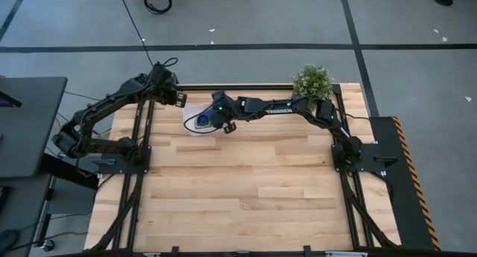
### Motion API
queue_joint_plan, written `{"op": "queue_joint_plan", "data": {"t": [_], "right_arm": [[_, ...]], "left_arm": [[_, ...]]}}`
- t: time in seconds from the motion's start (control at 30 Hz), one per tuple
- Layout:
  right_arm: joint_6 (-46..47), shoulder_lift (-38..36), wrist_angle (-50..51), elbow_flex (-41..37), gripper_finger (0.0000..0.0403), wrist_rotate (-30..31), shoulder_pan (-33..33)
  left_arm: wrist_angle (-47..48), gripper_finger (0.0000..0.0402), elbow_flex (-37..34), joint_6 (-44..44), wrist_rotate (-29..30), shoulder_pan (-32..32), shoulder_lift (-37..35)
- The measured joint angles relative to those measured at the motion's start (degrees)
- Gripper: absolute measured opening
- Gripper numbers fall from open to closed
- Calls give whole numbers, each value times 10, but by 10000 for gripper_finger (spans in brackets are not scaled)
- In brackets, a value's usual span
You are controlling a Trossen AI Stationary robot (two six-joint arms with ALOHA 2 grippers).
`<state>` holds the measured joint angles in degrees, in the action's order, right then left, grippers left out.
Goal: Nest measuring cups in basket
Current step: Put the nested measuring cups into the white bin, then adjust the white bin
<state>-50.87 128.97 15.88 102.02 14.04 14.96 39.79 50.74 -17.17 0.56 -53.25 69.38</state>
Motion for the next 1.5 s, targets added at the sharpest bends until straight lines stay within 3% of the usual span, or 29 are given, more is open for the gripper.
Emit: {"op": "queue_joint_plan", "data": {"t": [0.6, 0.93, 1.07, 1.2, 1.33, 1.5], "right_arm": [[-26, -21, 17, 0, 133, 79, -38], [106, -125, 73, 0, 133, 175, -19], [231, -145, 177, 0, 117, 110, -1], [345, -147, 261, 0, 72, 13, 22], [410, -147, 279, 0, 12, -66, 38], [474, -147, 291, 0, 7, -126, 47]], "left_arm": [[3, 14, 0, 13, 0, 0, 0], [64, 14, 0, 13, -19, 0, 0], [131, 14, 0, 13, -19, 3, 0], [221, 14, -2, 8, -19, 15, 0], [268, 14, -20, -11, -20, 36, 0], [283, 14, -50, -39, -60, 73, -8]]}}
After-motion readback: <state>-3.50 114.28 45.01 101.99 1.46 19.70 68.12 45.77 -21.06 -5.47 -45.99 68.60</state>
